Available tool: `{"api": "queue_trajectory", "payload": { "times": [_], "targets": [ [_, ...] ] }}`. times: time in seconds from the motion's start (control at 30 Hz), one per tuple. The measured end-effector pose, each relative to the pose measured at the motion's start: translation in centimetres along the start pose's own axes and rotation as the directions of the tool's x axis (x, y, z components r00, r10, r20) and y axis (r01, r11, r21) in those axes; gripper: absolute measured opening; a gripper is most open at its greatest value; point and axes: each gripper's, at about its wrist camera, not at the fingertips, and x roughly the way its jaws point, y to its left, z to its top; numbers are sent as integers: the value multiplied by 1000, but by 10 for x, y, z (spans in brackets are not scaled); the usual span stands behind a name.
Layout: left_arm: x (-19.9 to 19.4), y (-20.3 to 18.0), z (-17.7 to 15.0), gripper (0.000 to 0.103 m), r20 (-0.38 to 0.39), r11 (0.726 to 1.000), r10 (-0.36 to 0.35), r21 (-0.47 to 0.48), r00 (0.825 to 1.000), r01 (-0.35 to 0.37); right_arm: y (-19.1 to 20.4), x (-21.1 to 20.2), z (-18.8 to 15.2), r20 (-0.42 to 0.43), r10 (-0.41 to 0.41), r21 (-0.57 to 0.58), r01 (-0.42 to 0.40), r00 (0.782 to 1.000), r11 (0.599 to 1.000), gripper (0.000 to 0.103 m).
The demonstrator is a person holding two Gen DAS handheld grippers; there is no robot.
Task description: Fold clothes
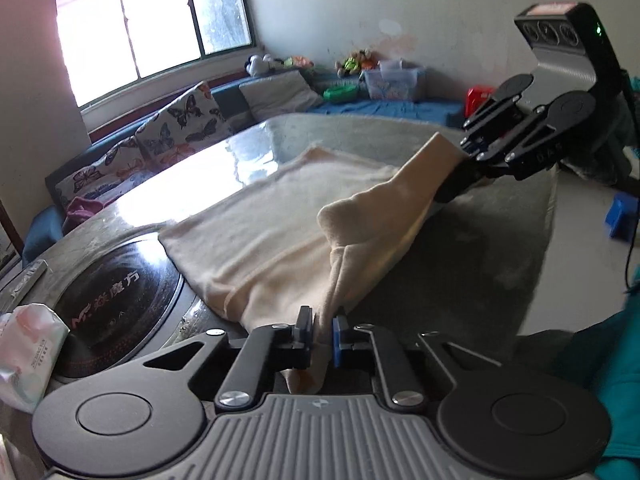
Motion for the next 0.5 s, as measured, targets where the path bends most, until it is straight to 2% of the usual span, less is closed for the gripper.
{"api": "queue_trajectory", "payload": {
  "times": [0.13,0.27,0.5],
  "targets": [
    [-32,-12,-1,11,31,999,-18,-36,999,19,15,-34,2,16,28,-19,-28,999,999,9],
    [-59,-18,-1,10,60,993,-33,-113,998,39,29,-67,1,11,59,-9,-59,998,998,8],
    [-46,-3,16,10,85,991,-9,-134,996,20,22,-65,13,24,42,21,-43,999,999,8]
  ]
}}
